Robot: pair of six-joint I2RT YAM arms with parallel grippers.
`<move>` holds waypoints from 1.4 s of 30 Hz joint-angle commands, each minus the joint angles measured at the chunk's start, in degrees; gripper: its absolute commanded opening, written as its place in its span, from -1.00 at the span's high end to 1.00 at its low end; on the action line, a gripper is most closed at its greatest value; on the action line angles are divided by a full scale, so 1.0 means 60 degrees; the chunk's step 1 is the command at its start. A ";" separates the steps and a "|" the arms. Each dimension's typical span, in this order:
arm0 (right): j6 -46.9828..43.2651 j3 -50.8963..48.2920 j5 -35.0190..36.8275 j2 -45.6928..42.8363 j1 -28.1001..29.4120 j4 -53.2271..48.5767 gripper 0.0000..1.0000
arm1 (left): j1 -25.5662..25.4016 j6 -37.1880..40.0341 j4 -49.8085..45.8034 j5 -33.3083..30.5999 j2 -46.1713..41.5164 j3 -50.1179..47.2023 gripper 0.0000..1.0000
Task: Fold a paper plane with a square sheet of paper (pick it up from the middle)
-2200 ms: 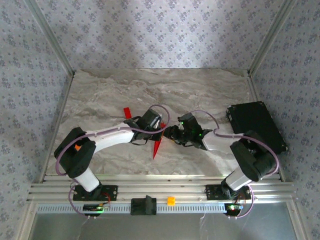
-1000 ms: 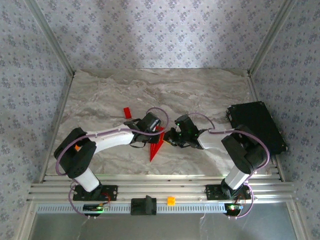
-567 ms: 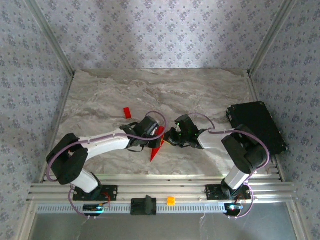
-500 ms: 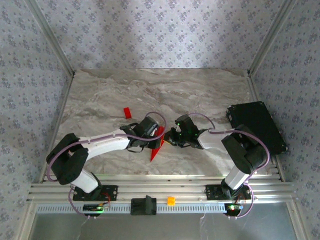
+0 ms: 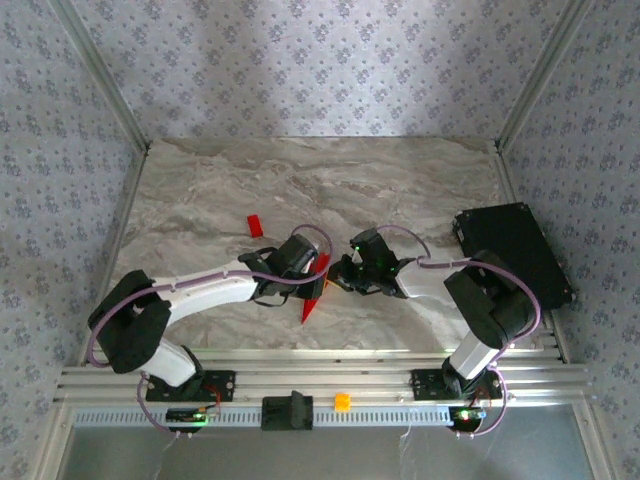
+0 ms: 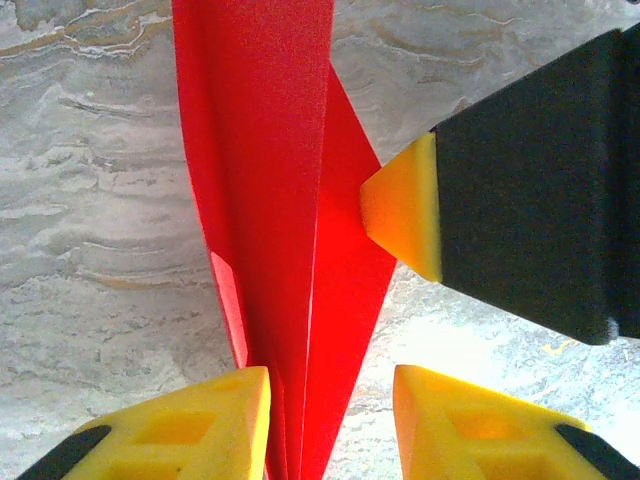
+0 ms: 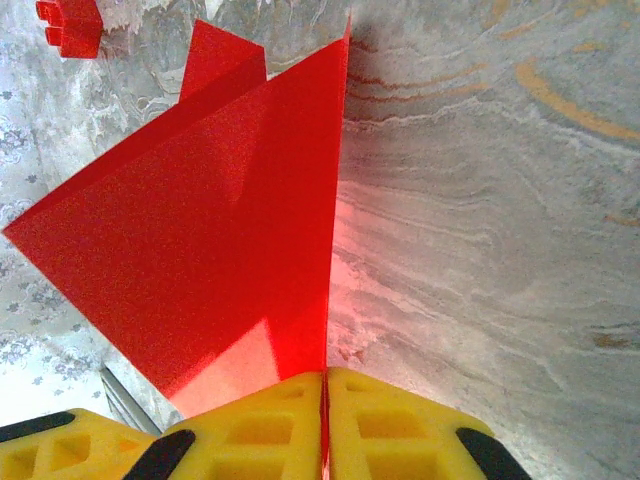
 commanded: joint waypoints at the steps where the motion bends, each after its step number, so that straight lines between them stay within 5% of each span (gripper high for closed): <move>1: -0.0072 0.0086 -0.0059 -0.0151 -0.0047 -0.0138 0.79 | -0.0062 0.0039 -0.0010 0.0060 -0.0082 0.0046 0.25; 29: -0.0028 0.0080 -0.0118 -0.0094 -0.0046 -0.0055 0.76 | -0.0068 0.0103 -0.0233 -0.0132 0.0955 0.0208 0.26; 42: -0.0006 0.0020 -0.0088 -0.0092 -0.0056 -0.0028 0.74 | -0.0064 0.0140 -0.0310 -0.0348 0.1256 0.0276 0.48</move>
